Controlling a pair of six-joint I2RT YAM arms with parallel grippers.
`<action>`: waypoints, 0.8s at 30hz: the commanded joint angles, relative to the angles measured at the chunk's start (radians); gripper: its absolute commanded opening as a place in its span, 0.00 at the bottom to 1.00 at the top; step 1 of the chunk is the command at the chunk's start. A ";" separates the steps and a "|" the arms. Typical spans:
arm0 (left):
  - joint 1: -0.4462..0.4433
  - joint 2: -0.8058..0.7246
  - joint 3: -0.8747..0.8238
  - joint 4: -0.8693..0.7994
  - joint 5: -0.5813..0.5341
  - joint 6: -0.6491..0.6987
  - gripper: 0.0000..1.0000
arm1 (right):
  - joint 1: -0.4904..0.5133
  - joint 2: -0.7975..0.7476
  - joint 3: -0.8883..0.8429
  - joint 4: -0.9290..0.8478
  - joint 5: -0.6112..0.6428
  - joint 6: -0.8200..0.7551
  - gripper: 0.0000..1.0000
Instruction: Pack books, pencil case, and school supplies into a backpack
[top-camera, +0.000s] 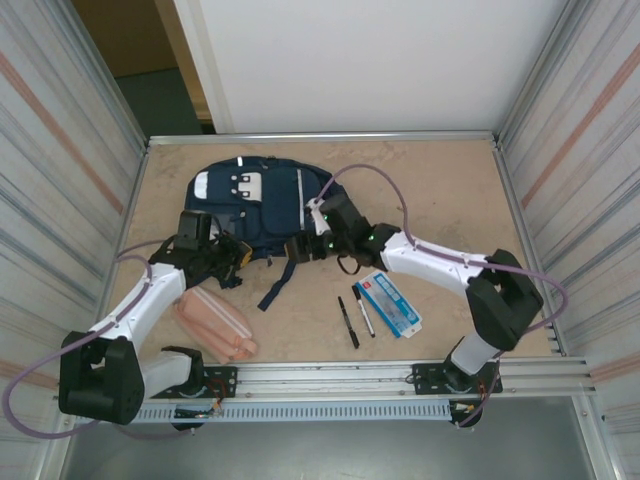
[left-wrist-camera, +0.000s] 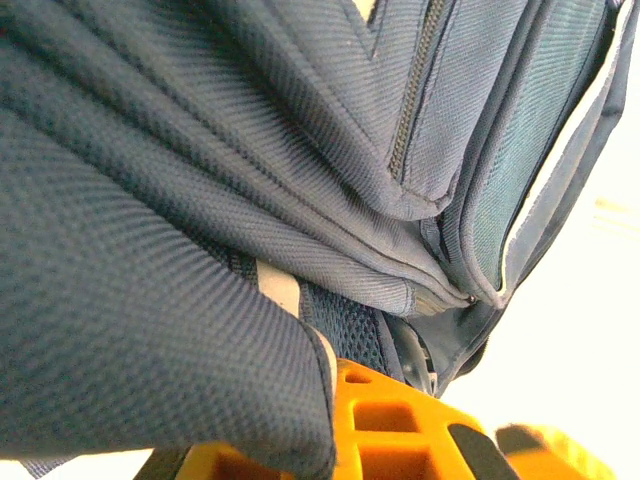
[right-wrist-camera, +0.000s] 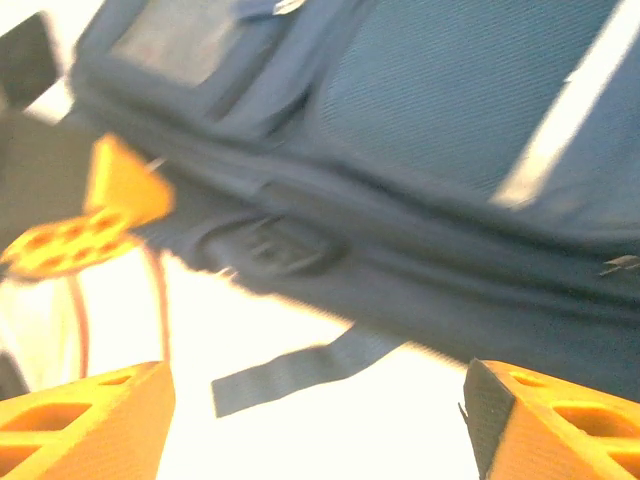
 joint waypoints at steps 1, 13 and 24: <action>-0.017 -0.007 0.039 0.024 0.045 -0.051 0.00 | 0.069 -0.006 -0.027 -0.044 0.032 0.009 0.75; -0.089 -0.090 0.019 0.048 0.020 -0.133 0.00 | 0.175 0.197 0.129 0.013 0.250 0.144 0.53; -0.114 -0.118 -0.004 0.056 0.065 -0.152 0.00 | 0.254 0.306 0.172 0.058 0.584 0.225 0.35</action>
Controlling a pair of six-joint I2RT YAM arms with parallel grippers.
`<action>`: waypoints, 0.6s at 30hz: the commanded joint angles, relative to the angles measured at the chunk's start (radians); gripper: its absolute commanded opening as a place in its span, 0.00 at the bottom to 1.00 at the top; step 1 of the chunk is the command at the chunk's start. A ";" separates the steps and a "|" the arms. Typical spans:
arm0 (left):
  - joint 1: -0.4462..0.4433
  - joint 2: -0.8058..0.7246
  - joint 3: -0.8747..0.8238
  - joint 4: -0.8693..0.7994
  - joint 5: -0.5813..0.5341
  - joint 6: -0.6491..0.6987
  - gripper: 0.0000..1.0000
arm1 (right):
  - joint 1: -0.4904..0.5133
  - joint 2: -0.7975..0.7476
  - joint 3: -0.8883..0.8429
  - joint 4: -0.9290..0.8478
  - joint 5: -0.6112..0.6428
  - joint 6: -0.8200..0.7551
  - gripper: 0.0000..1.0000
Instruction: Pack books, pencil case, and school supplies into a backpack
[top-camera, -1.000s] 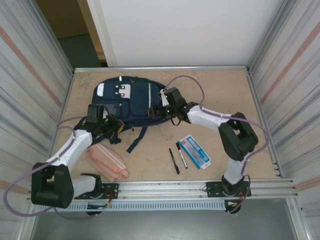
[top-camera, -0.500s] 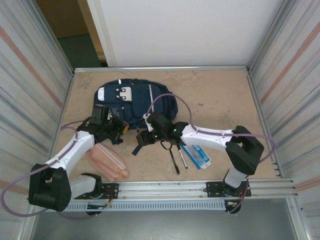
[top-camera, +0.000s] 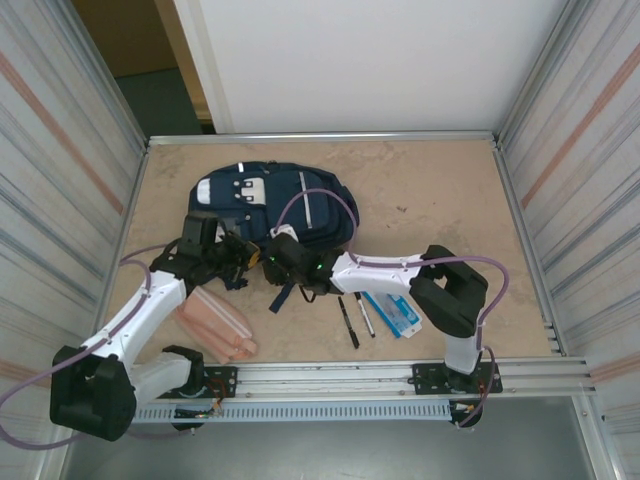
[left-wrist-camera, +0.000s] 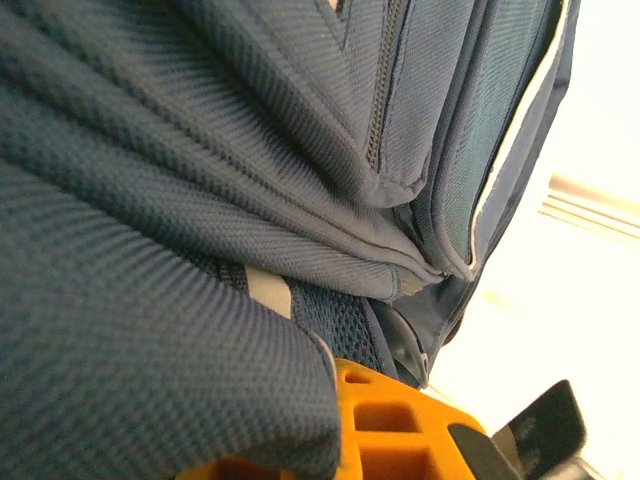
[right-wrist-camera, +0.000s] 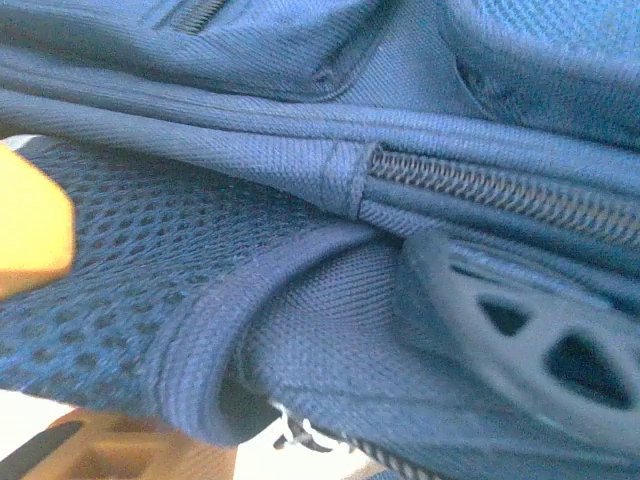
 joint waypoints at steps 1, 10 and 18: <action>-0.021 -0.049 -0.005 0.049 0.058 -0.020 0.00 | 0.019 0.005 0.017 0.016 0.176 0.075 0.30; -0.014 -0.054 -0.014 0.032 0.037 0.012 0.00 | 0.014 -0.085 -0.047 0.005 0.134 0.032 0.10; 0.086 0.031 0.052 -0.057 0.110 0.220 0.00 | -0.085 -0.145 -0.116 -0.020 -0.377 -0.053 0.06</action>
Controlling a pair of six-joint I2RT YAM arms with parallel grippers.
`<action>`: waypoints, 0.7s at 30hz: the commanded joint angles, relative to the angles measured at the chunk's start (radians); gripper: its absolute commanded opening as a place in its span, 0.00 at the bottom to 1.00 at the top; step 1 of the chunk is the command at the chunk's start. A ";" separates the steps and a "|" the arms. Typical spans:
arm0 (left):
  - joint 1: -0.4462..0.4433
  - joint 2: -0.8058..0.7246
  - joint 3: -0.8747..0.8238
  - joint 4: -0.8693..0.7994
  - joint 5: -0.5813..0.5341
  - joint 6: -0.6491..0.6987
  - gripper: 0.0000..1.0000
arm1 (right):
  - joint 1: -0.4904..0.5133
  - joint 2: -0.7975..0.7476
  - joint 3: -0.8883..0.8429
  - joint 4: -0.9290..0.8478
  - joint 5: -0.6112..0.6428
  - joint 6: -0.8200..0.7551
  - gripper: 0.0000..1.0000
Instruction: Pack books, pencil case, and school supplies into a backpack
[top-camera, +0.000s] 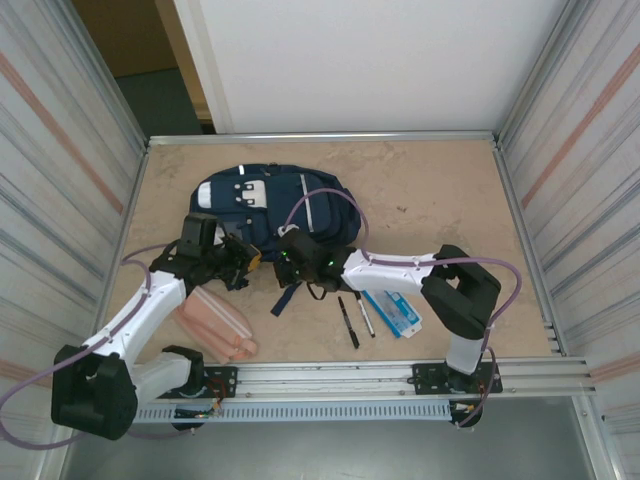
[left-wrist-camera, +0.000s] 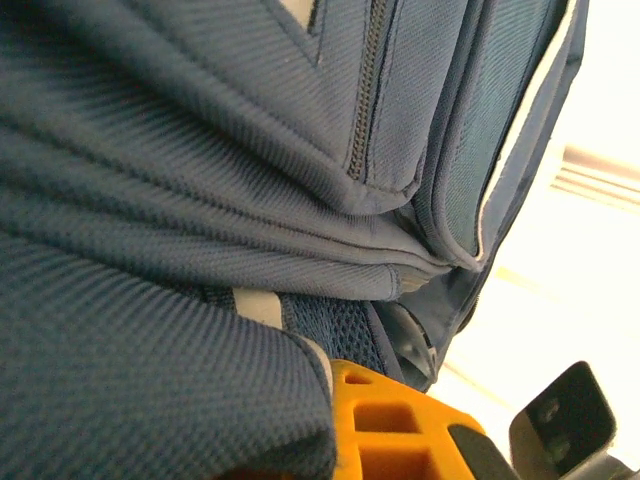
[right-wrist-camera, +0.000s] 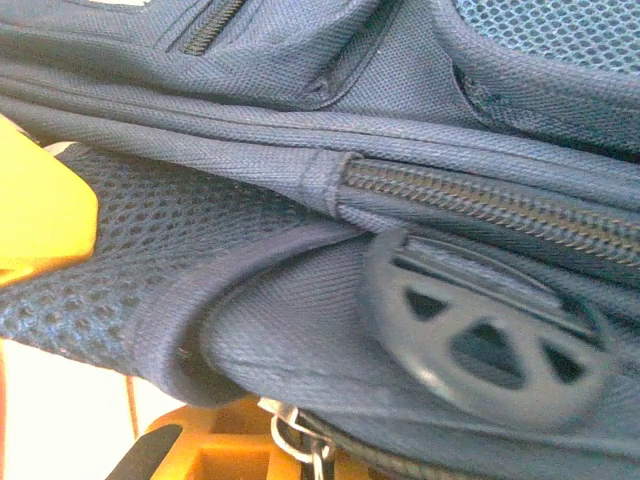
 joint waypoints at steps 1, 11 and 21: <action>0.060 0.025 0.061 -0.045 0.048 0.147 0.00 | -0.033 -0.077 -0.050 -0.043 -0.184 -0.037 0.06; 0.159 0.078 0.047 -0.057 0.116 0.217 0.00 | -0.183 -0.172 -0.178 -0.064 -0.362 -0.115 0.00; 0.184 0.193 0.106 -0.044 0.077 0.271 0.00 | -0.276 -0.253 -0.253 -0.105 -0.378 -0.195 0.00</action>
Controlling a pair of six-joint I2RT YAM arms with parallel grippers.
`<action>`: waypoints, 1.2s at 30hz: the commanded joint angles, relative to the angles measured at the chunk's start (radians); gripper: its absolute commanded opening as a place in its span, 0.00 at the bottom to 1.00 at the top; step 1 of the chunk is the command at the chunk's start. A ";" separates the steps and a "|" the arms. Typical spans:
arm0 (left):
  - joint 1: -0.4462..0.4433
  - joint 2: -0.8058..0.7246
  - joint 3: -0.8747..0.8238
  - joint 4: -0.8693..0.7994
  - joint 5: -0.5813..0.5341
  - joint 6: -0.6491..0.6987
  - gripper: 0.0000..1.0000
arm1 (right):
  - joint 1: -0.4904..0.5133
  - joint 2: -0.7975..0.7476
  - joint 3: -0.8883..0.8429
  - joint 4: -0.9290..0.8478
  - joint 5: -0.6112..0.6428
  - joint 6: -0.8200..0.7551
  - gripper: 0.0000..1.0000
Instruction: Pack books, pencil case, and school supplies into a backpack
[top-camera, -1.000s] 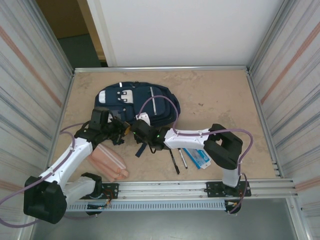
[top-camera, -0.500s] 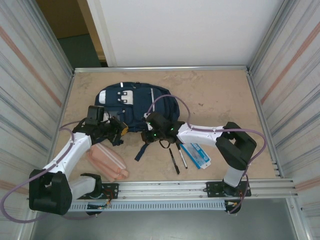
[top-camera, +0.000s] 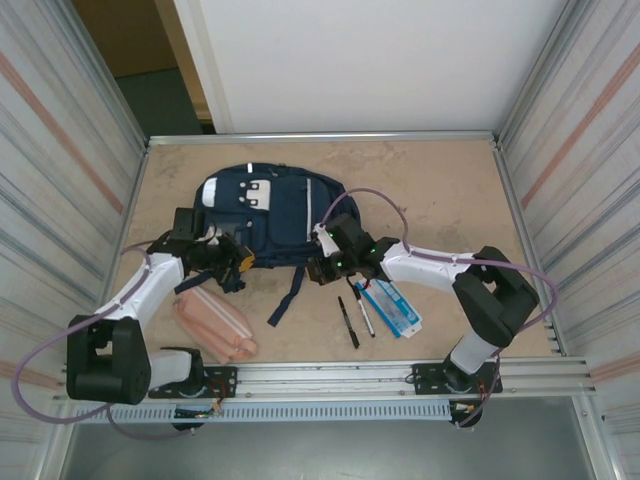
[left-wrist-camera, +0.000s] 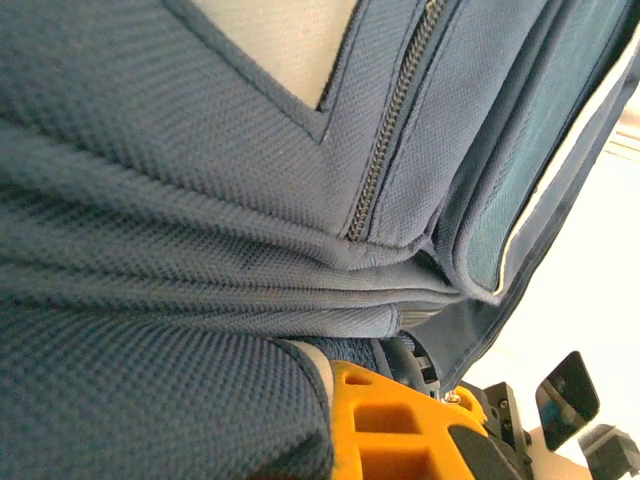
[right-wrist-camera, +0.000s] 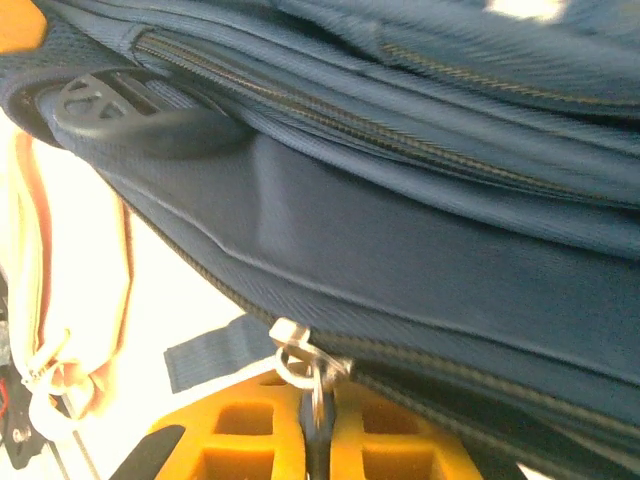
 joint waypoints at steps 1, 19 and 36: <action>0.036 0.046 0.063 0.047 -0.072 0.064 0.00 | -0.053 -0.087 -0.045 -0.073 0.009 -0.053 0.00; 0.056 0.383 0.428 -0.086 -0.059 0.199 0.47 | 0.082 0.177 0.253 0.075 0.011 0.011 0.00; -0.013 0.109 0.070 0.087 -0.179 0.048 0.54 | 0.217 0.352 0.393 0.189 -0.029 0.106 0.00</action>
